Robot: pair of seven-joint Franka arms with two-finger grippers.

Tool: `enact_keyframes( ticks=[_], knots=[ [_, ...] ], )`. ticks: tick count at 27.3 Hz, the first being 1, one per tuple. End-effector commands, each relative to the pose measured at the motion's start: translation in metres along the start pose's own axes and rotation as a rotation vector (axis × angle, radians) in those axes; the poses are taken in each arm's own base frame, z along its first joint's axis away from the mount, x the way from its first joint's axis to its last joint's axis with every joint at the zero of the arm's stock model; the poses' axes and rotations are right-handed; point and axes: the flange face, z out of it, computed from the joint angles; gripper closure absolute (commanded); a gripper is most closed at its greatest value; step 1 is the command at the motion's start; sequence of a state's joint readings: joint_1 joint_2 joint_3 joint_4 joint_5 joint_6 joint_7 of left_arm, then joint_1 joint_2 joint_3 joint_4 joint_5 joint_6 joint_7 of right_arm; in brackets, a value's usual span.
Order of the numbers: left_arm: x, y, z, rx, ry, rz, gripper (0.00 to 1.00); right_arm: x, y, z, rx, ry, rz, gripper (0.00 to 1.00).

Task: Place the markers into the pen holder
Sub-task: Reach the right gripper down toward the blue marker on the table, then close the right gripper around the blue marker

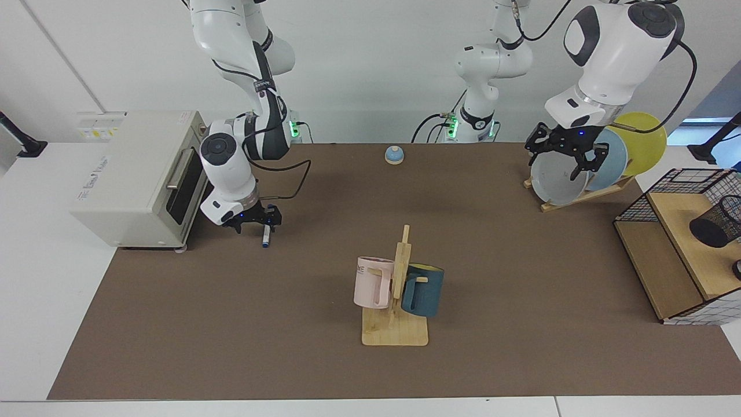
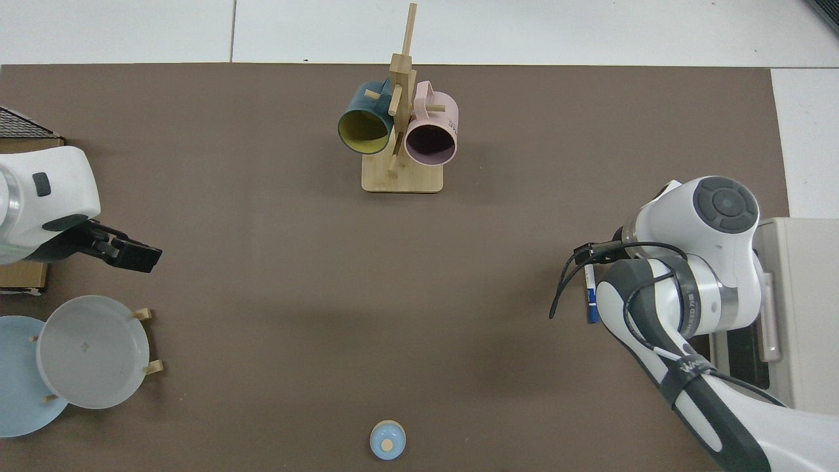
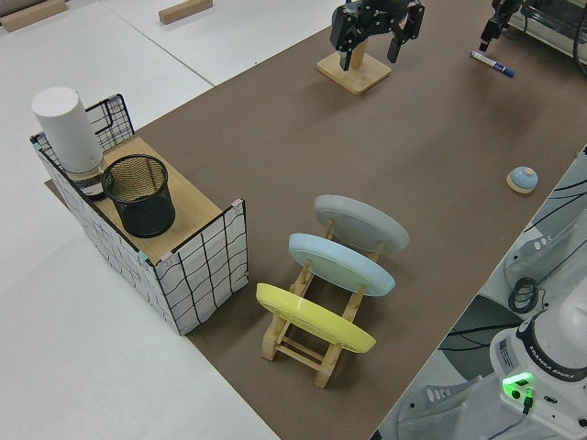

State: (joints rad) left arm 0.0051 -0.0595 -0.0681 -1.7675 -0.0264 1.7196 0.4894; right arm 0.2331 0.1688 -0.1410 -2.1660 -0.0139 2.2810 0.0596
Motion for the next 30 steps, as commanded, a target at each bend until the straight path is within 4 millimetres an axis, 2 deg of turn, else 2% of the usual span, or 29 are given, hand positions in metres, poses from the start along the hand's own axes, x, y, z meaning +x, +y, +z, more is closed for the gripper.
enact_keyframes(
  ticks=[1,5,7,9,12,15,19,21,22,26,30],
  knots=[
    [0.003,0.002,-0.001,0.011,0.001,0.112,0.00,-0.002,-0.001,0.018,0.012,0.036,0.025,0.00],
    [0.004,0.003,-0.001,0.011,0.001,0.177,0.00,-0.003,-0.015,0.025,0.011,0.030,0.012,0.01],
    [0.003,0.003,0.000,0.010,-0.001,0.226,0.00,-0.002,-0.014,0.025,0.011,0.030,0.014,0.04],
    [0.004,0.003,0.000,0.009,-0.002,0.286,0.00,-0.002,-0.013,0.025,0.011,0.030,0.015,0.17],
    [0.007,0.005,0.002,0.017,0.003,0.399,0.00,-0.002,-0.013,0.025,0.011,0.030,0.011,0.43],
    [0.006,0.004,0.009,0.027,-0.010,0.475,0.00,-0.002,-0.012,0.025,0.011,0.028,0.007,0.52],
    [0.006,0.006,0.009,0.042,-0.017,0.534,0.00,-0.002,-0.011,0.026,0.010,0.028,0.001,0.62],
    [0.008,0.006,0.009,0.046,-0.013,0.568,0.00,-0.002,-0.011,0.026,0.010,0.026,-0.002,0.81],
    [0.008,0.006,0.009,0.049,-0.010,0.582,0.00,-0.001,-0.011,0.025,0.010,0.030,-0.003,0.99],
    [0.012,0.005,0.008,0.074,0.012,0.678,0.00,0.000,-0.015,0.025,0.009,0.028,-0.005,1.00],
    [0.022,0.009,0.008,0.122,0.029,0.873,0.00,0.005,-0.016,0.020,0.009,0.031,0.003,1.00]
  ],
)
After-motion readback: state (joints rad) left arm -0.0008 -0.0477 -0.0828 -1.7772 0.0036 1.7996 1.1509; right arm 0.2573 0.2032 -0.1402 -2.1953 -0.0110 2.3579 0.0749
